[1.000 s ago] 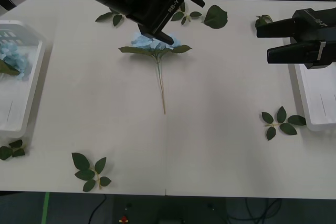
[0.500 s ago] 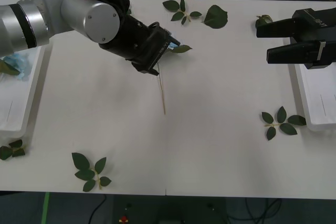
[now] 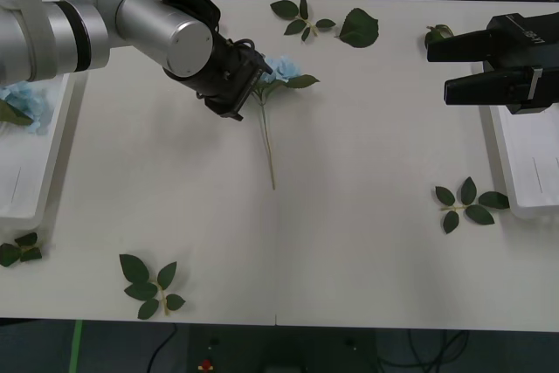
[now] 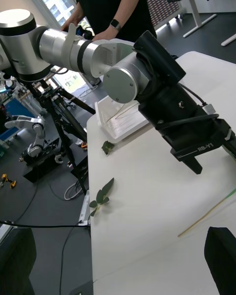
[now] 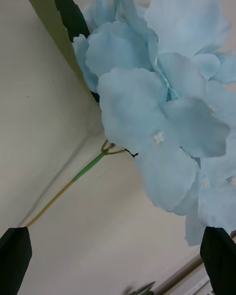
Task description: Place the red flowers into the right box and the blue flowers into the left box. If a person shows an open palm, hand one flower to the person first, then continue sorting.
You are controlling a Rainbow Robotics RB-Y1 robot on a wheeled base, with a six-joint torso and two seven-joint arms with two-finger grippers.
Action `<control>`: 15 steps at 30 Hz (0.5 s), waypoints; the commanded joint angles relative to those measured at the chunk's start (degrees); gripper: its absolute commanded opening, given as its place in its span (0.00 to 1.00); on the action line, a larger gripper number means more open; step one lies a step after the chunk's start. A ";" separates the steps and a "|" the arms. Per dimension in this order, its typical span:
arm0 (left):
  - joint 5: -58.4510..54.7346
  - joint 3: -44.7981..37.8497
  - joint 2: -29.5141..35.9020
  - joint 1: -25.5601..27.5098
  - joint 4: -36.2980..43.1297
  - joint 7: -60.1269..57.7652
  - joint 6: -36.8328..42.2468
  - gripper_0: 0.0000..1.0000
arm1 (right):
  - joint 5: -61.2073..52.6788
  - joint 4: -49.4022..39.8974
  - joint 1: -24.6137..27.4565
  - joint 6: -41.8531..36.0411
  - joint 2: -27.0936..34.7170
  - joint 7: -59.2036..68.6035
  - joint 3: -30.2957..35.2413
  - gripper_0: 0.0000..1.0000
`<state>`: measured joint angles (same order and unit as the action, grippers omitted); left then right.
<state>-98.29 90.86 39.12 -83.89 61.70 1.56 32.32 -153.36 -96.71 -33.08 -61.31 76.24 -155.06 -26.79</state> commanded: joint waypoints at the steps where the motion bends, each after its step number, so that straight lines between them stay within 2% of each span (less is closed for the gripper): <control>1: 1.17 2.57 -0.71 -5.15 1.58 11.36 0.64 1.00 | -1.06 0.12 -2.17 0.05 2.34 0.06 0.77 1.00; 8: 1.96 3.18 -0.97 -5.15 1.67 24.37 5.57 1.00 | -1.15 0.12 -2.17 0.05 2.34 0.06 0.69 1.00; 15: 1.96 7.49 -3.26 -5.15 1.58 26.12 2.58 1.00 | -1.24 0.29 -2.17 0.05 2.34 0.06 0.69 1.00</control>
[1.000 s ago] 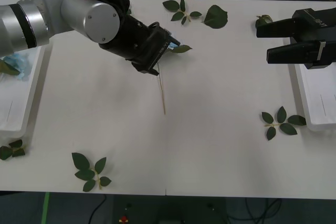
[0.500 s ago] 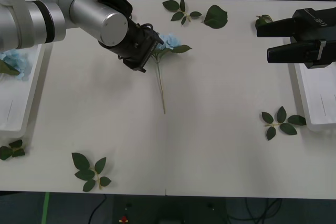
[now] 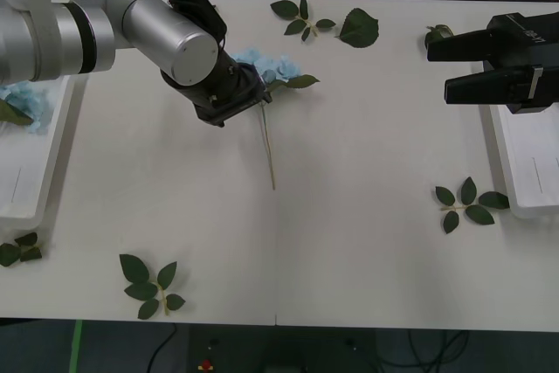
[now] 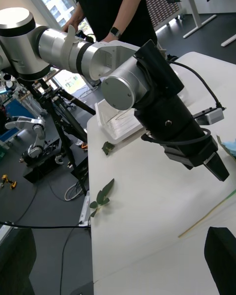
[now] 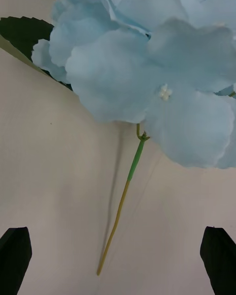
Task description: Place the red flowers into the right box and the blue flowers into the left box. If a person shows an open palm, hand one flower to the person first, then continue sorting.
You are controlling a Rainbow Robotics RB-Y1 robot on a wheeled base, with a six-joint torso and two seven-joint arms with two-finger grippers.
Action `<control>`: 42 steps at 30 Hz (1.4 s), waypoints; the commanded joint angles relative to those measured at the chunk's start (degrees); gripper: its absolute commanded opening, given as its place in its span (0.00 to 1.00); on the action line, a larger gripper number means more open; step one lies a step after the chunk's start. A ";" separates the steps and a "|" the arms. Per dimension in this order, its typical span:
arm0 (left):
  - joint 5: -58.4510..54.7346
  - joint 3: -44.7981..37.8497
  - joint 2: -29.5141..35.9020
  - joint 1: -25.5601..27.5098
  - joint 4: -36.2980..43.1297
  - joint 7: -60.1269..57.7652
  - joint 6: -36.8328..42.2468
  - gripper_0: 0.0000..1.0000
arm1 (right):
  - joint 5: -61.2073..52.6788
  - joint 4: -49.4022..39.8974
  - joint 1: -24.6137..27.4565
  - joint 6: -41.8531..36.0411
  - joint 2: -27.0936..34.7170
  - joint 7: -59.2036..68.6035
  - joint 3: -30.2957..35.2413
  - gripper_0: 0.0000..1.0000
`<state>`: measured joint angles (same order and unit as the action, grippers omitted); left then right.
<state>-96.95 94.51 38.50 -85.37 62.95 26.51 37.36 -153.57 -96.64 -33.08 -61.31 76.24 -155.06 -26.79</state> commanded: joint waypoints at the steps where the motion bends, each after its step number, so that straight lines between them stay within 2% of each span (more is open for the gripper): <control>1: 0.63 4.36 -3.08 -3.67 0.25 1.17 -3.09 1.00 | -1.03 0.23 -2.16 0.05 2.34 0.06 0.69 1.00; 7: 1.07 6.38 -7.30 -3.67 -3.36 1.26 -4.58 1.00 | -1.03 0.31 -2.16 0.05 2.34 0.06 0.77 1.00; 18: 3.09 8.14 -17.06 -2.00 -15.22 1.87 -6.51 1.00 | -1.03 0.40 -2.16 0.23 2.34 0.06 0.77 1.00; 23: 5.64 9.02 -17.50 -1.21 -15.66 1.96 -6.69 1.00 | -1.03 0.40 -2.16 0.40 2.34 0.06 0.77 1.00; 29: 6.87 13.85 -17.94 -0.24 -15.75 1.96 -11.17 1.00 | -1.03 0.40 -2.16 0.58 2.34 0.06 0.77 1.00; 40: 8.54 16.40 -17.94 0.02 -15.84 2.05 -11.17 1.00 | -1.03 0.40 -2.16 0.67 2.34 0.06 0.77 1.00; 42: 10.29 16.40 -17.94 0.02 -15.84 2.14 -11.17 0.85 | -1.03 0.40 -2.16 0.67 2.34 0.06 0.77 1.00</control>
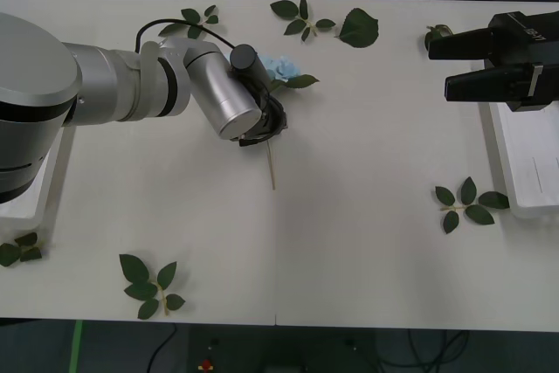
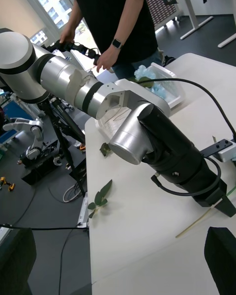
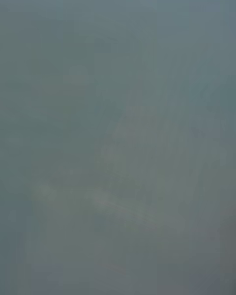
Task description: Place the red flowers into the right box and the blue flowers into the left box. If a person shows an open palm, hand one flower to the person first, then continue sorting.
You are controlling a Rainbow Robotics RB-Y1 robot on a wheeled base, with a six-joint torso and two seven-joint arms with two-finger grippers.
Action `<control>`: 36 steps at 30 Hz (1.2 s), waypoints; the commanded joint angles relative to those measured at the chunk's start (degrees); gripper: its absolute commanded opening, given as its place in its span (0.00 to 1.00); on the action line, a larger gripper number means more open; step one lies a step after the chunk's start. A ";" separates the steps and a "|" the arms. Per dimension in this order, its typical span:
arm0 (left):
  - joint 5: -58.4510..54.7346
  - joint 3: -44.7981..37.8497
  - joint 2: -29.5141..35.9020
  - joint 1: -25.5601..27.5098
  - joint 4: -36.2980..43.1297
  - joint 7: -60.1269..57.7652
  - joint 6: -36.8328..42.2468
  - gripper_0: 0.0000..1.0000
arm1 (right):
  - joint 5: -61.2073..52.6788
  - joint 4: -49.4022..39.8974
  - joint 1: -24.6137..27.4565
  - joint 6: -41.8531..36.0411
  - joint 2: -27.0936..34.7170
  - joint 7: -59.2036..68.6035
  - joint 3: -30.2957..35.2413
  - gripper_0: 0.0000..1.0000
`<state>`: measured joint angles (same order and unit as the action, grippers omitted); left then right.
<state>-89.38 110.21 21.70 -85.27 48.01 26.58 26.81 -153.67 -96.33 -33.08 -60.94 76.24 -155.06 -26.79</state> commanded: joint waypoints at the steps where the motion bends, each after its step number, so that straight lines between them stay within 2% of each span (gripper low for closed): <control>1: 3.42 0.62 -1.31 0.01 -0.90 2.08 -0.62 0.83 | -0.93 0.09 -2.16 0.29 2.34 0.06 0.69 1.00; 4: 4.82 0.71 -1.31 0.36 -0.98 1.90 -0.62 0.83 | -0.93 0.09 -2.16 0.29 2.34 0.06 0.69 1.00; 6: 5.35 0.79 -1.31 0.54 -0.98 2.08 -0.45 0.75 | -0.93 0.09 -2.16 0.29 2.34 0.06 0.69 1.00; 8: 6.41 0.71 -1.31 0.54 -0.98 2.08 -0.10 0.60 | -0.93 0.09 -2.16 0.29 2.34 0.06 0.77 1.00; 9: 7.02 0.79 -1.31 0.54 -0.98 1.90 0.17 0.59 | -0.93 0.09 -2.16 0.29 2.34 0.06 0.69 1.00; 23: 7.55 0.71 -1.31 1.07 -1.07 2.16 1.93 0.59 | -0.93 0.09 -2.16 0.38 2.34 0.06 0.69 1.00; 28: 10.01 0.71 -1.66 3.18 -1.07 1.81 1.93 0.71 | -0.93 0.09 -2.16 0.38 2.34 0.06 0.77 1.00; 33: 10.63 0.71 -1.75 3.97 -0.98 1.55 1.84 0.73 | -0.93 0.18 -2.16 0.65 2.34 0.06 0.77 1.00; 35: 10.89 0.71 -1.75 3.97 -0.98 1.72 1.84 0.68 | -0.93 0.18 -2.16 0.65 2.34 0.06 0.77 1.00; 36: 11.33 0.71 -1.83 4.05 -0.98 1.72 1.84 0.59 | -0.93 0.18 -2.16 0.65 2.34 0.06 0.77 1.00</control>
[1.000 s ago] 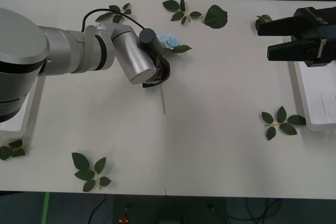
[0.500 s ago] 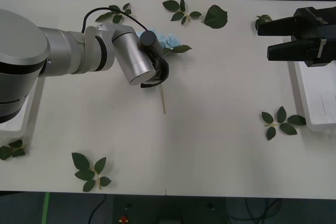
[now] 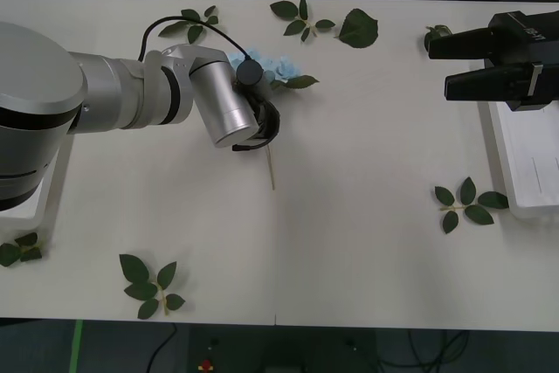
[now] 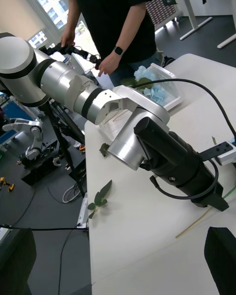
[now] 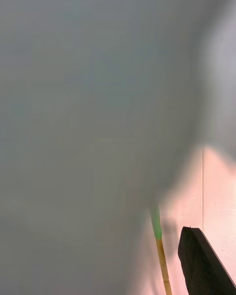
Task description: Place the red flowers into the right box and the blue flowers into the left box. If a person shows an open palm, hand one flower to the person first, then continue sorting.
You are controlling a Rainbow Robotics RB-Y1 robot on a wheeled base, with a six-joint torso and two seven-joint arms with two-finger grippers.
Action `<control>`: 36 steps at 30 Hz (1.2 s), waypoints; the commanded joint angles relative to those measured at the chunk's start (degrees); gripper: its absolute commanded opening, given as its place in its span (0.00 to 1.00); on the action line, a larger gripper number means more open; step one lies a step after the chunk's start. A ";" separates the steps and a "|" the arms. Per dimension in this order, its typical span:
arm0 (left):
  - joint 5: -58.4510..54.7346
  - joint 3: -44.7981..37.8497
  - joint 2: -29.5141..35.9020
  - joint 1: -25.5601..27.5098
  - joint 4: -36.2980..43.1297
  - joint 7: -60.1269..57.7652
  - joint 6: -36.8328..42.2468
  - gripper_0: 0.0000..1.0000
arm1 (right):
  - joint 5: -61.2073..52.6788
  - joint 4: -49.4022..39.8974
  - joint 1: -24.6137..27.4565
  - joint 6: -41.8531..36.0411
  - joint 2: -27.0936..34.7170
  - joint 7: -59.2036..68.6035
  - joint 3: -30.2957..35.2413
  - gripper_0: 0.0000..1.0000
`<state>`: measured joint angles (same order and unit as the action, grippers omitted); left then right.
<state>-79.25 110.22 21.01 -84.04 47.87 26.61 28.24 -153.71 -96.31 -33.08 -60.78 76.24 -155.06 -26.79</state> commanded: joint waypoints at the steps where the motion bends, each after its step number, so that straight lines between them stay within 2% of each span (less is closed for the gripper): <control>1: 1.55 0.70 -1.24 3.01 -0.94 1.69 0.42 0.44 | -0.89 0.15 -2.16 0.49 2.34 0.06 0.77 1.00; 3: 2.43 0.70 -1.24 3.01 -0.85 1.69 0.42 0.02 | -0.89 0.15 -2.16 0.49 2.34 0.06 0.77 1.00; 4: 2.61 0.70 -1.15 3.01 -0.85 1.78 0.42 0.00 | -0.89 0.15 -2.16 0.49 2.34 0.06 0.77 1.00; 19: 2.87 0.52 -1.24 2.39 -2.96 1.08 0.42 0.00 | -0.89 0.15 -2.16 0.49 2.34 0.06 0.77 1.00; 23: 0.94 -2.56 -1.15 0.90 -4.90 1.08 1.56 0.00 | -0.89 0.15 -2.16 0.49 2.34 0.06 0.77 1.00; 27: -0.21 -9.32 -1.15 -1.74 -7.45 1.69 7.18 0.00 | -0.89 0.15 -2.16 0.49 2.34 0.06 0.77 1.00; 32: 0.06 -23.30 -1.15 -4.46 -12.37 5.12 15.44 0.00 | -0.89 0.15 -2.16 0.49 2.34 0.06 0.77 1.00; 36: 0.94 -42.90 0.08 -5.60 -17.20 13.38 22.74 0.00 | -0.89 0.15 -2.16 0.49 2.34 0.06 0.77 1.00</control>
<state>-78.93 79.18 20.62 -84.98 33.30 30.63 47.39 -153.77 -96.29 -33.08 -60.58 76.24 -155.06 -26.79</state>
